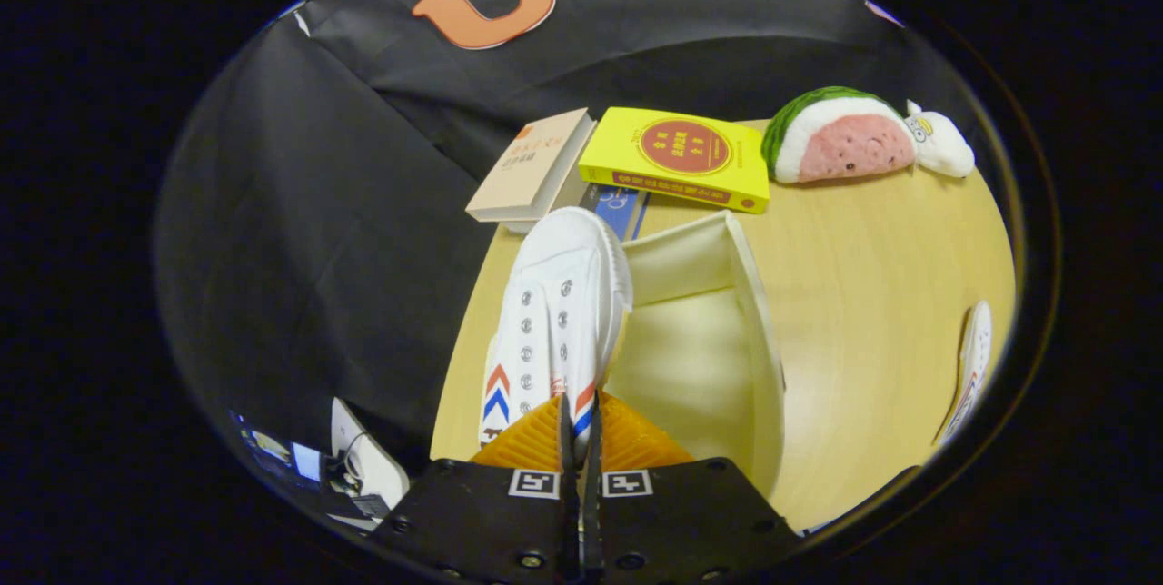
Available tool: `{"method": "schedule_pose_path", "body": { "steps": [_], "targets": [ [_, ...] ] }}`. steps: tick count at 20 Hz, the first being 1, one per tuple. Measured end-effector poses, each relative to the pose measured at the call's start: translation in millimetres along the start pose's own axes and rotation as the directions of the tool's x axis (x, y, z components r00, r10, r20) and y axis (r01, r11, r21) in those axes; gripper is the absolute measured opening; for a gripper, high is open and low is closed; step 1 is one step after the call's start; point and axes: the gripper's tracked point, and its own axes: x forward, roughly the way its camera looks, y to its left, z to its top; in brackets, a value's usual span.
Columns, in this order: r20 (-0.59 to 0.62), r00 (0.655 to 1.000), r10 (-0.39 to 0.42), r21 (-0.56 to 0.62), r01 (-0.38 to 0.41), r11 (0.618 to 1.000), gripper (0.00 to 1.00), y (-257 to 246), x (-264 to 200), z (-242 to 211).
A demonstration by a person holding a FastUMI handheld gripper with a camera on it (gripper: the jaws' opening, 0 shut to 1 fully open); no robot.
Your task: Open the storage box then place both shoes into the box .Put the left shoe in first, then the right shoe, with the right side of both shoes facing outward in a uniform manner.
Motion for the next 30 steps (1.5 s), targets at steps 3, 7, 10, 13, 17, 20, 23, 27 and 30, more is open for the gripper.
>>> {"method": "schedule_pose_path", "body": {
  "steps": [3,7,10,13,17,20,23,27,30],
  "targets": [
    [-0.027,0.999,-0.018,-0.020,0.017,1.000,0.02,0.1,11.8,-9.4],
    [-0.044,0.998,-0.035,-0.039,0.034,0.999,0.02,1.3,24.2,-17.0],
    [-0.047,0.998,-0.047,-0.071,0.043,0.997,0.02,0.9,27.4,-17.5],
    [-0.056,0.998,-0.042,-0.088,0.037,0.995,0.10,3.2,32.5,-19.4],
    [-0.048,0.998,-0.033,-0.092,0.028,0.995,0.43,-1.0,32.7,-14.6],
    [-0.012,1.000,-0.017,-0.088,0.016,0.996,0.85,-2.4,20.4,-3.9],
    [0.055,0.998,-0.026,-0.136,0.033,0.990,0.86,-10.8,-3.9,4.7],
    [0.162,0.987,-0.018,-0.196,0.050,0.979,0.94,-27.5,-54.5,13.8],
    [0.251,0.967,-0.036,-0.225,0.094,0.970,0.95,-59.1,-97.6,21.1]
  ]
}}
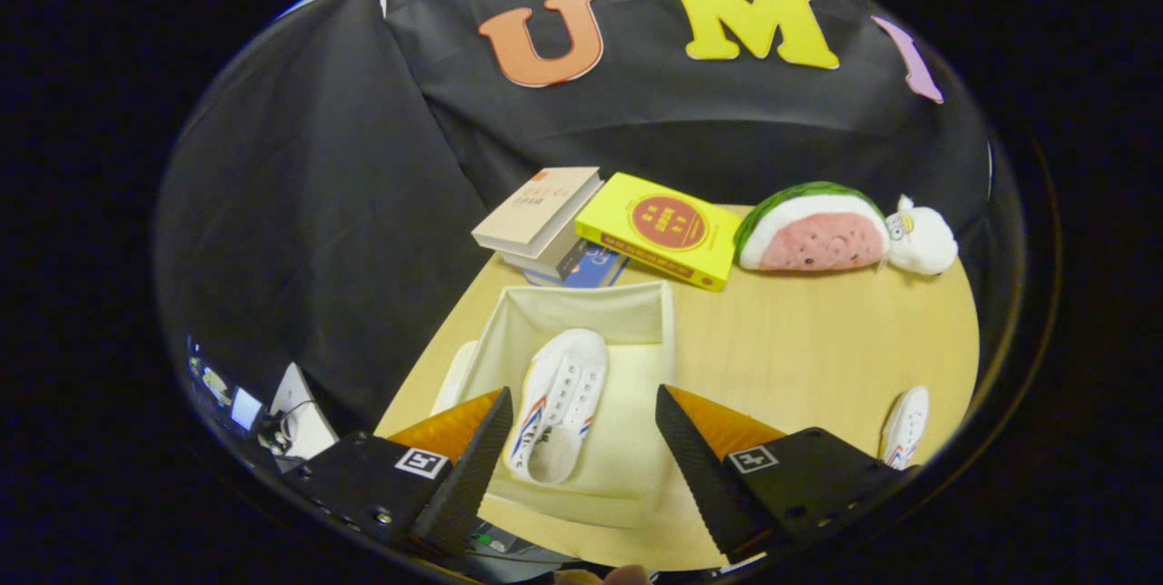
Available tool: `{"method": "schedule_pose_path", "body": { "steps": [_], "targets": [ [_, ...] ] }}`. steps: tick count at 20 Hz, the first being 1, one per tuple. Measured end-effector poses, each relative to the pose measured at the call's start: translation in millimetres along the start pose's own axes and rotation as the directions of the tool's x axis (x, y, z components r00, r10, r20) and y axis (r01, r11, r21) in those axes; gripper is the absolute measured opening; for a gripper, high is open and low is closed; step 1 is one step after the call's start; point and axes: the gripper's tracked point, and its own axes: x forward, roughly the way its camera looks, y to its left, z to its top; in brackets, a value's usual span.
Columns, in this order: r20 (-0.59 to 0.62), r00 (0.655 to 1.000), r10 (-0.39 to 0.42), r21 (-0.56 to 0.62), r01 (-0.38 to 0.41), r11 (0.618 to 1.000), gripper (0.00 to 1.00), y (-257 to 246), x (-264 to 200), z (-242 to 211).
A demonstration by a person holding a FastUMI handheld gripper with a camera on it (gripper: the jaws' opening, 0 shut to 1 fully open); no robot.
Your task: Open the storage box then place both shoes into the box .Put the left shoe in first, then the right shoe, with the right side of both shoes facing outward in a uniform manner.
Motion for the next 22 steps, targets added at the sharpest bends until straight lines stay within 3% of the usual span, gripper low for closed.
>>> {"method": "schedule_pose_path", "body": {
  "steps": [6,11,16,22],
  "targets": [
    [0.117,0.990,-0.074,-0.013,0.076,0.997,0.95,-101.5,-65.7,-8.5],
    [0.151,0.970,-0.189,0.041,0.185,0.982,0.96,-211.5,-115.9,-45.7],
    [0.078,0.959,-0.272,0.155,0.258,0.954,0.96,-310.9,-139.9,-107.4],
    [-0.051,0.944,-0.325,0.196,0.329,0.924,0.96,-397.9,-130.4,-179.3]
  ]
}}
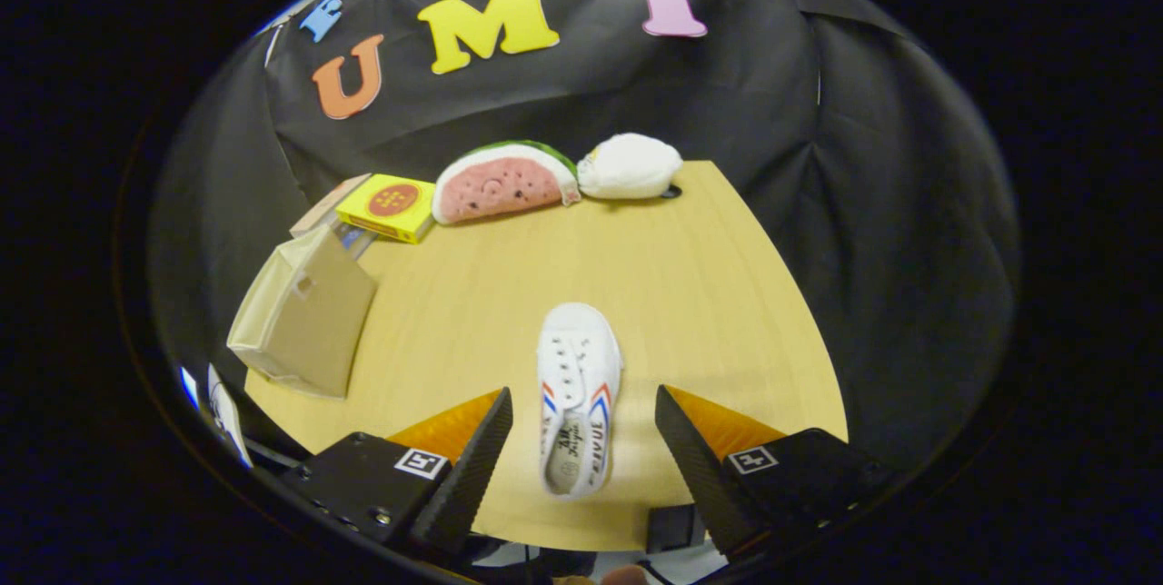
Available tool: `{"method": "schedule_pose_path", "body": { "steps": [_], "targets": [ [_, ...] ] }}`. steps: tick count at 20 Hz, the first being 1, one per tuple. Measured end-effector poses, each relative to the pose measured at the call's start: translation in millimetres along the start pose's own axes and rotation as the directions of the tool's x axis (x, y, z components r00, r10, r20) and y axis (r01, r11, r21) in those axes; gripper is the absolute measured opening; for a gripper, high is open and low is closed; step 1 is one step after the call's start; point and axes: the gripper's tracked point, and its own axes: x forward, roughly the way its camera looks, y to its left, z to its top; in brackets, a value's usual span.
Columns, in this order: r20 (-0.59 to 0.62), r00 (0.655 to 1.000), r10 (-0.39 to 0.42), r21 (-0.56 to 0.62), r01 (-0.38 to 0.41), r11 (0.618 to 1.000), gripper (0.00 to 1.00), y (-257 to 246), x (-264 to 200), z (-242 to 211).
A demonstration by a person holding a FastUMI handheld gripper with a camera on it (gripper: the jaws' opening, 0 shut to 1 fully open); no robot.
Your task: Open the storage box then place both shoes into the box .Put the left shoe in first, then the right shoe, with the right side of both shoes facing outward in a uniform manner.
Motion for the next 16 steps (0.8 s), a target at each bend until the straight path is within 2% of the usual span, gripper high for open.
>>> {"method": "schedule_pose_path", "body": {
  "steps": [3,7,12,16],
  "targets": [
    [-0.059,0.998,-0.011,-0.005,0.010,1.000,0.96,-20.7,26.5,-20.3],
    [-0.157,0.987,0.025,0.014,-0.023,1.000,0.96,-20.7,60.1,-44.5],
    [-0.216,0.974,0.063,0.052,-0.053,0.997,0.95,-11.9,93.0,-43.7],
    [-0.276,0.953,0.128,0.096,-0.106,0.990,0.90,-0.9,101.5,-41.7]
  ]
}}
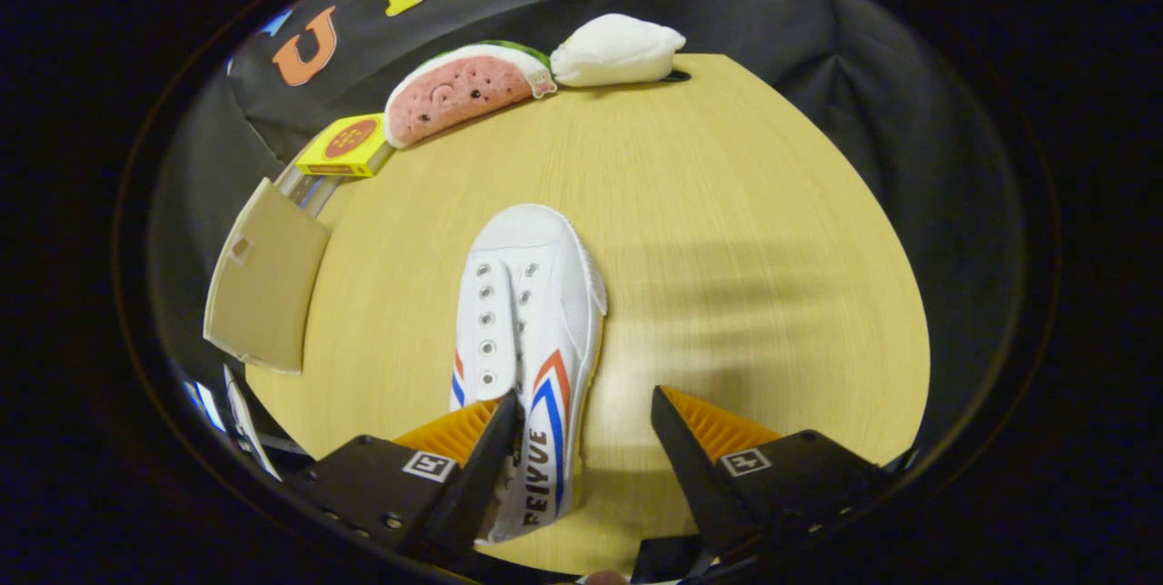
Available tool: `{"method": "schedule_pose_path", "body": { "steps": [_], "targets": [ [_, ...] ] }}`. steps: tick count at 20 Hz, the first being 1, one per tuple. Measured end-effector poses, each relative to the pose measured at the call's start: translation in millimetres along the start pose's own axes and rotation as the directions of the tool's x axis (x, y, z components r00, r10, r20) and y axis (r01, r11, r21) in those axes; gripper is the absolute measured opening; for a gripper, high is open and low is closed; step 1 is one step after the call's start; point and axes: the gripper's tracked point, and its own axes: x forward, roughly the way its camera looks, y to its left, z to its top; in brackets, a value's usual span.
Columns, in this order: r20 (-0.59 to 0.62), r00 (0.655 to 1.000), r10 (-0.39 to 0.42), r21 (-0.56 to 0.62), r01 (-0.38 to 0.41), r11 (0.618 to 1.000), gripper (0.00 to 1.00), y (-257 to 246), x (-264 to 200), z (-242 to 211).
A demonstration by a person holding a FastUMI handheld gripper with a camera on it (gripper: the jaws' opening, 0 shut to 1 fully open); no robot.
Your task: Open the storage box then place both shoes into the box .Put the left shoe in first, then the right shoe, with the right side of both shoes facing outward in a uniform manner.
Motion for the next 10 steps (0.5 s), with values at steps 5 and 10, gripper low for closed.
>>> {"method": "schedule_pose_path", "body": {
  "steps": [5,10],
  "targets": [
    [-0.067,0.997,0.046,0.028,-0.045,0.999,0.49,5.6,0.7,-1.5],
    [-0.077,0.994,0.077,0.126,-0.067,0.990,0.14,5.9,1.5,0.4]
  ]
}}
